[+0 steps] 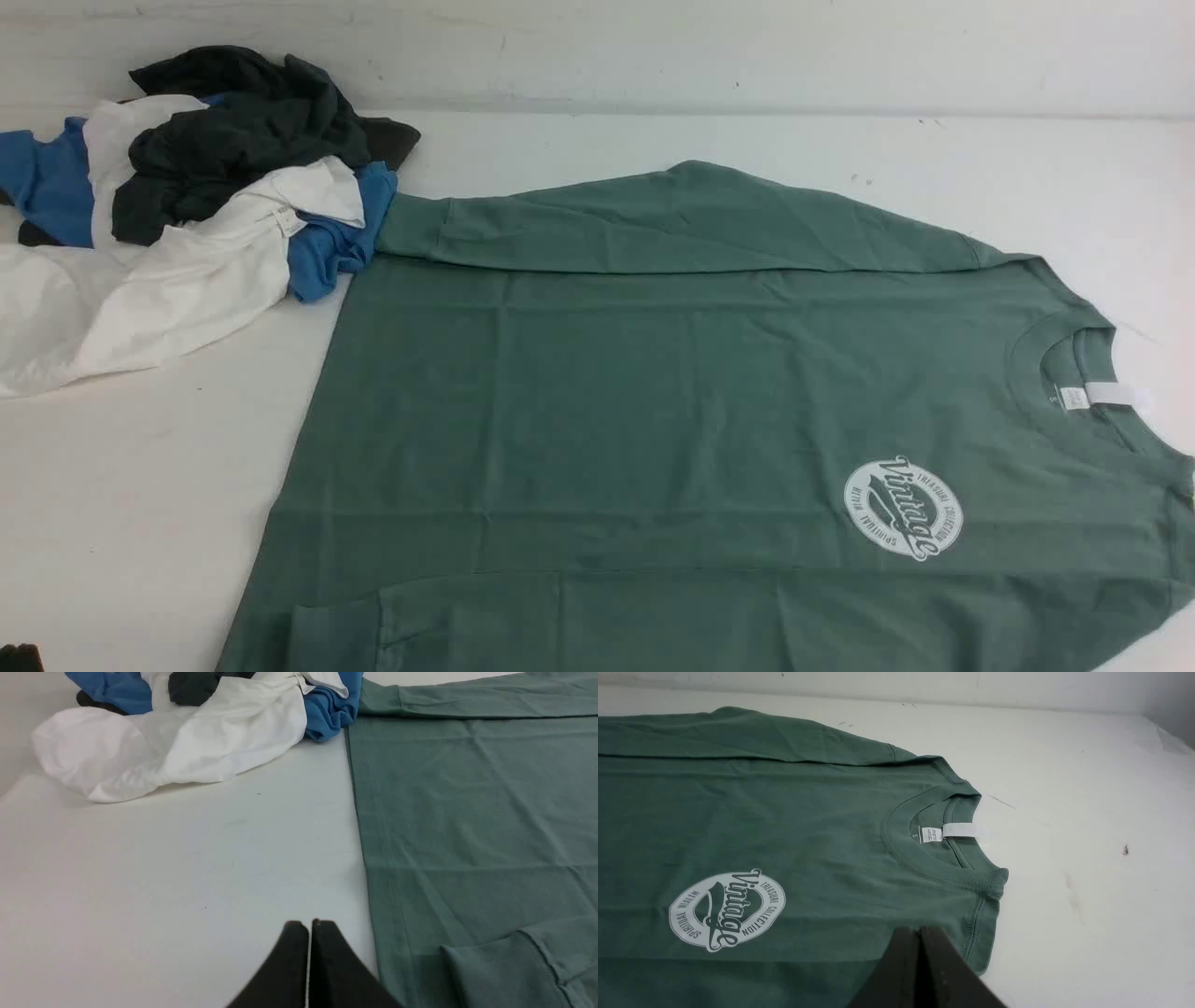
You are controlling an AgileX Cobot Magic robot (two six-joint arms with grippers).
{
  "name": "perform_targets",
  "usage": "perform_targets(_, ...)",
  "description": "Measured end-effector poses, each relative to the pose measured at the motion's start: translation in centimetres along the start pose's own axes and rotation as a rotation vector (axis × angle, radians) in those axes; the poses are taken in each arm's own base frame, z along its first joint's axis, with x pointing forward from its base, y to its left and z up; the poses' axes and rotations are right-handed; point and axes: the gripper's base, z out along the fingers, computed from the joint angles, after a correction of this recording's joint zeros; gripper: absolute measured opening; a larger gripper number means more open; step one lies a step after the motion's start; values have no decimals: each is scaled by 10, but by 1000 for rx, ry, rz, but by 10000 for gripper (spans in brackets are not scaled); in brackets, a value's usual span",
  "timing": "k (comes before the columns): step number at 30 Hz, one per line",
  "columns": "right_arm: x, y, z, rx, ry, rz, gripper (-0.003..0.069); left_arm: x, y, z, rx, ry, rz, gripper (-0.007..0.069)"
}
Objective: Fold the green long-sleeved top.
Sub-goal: Use the left arm to clamp the cuff closest to it
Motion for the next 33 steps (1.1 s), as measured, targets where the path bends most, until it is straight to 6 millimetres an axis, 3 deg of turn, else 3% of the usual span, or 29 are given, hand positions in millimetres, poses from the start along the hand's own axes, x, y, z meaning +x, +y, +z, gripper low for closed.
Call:
perform_targets(21,0,0,0,0,0,0,-15,-2,1,0,-12,-22,32,-4)
perform_targets(33,0,1,0,-5,-9,25,-15,-40,1,-9,61,-466,-304,-4)
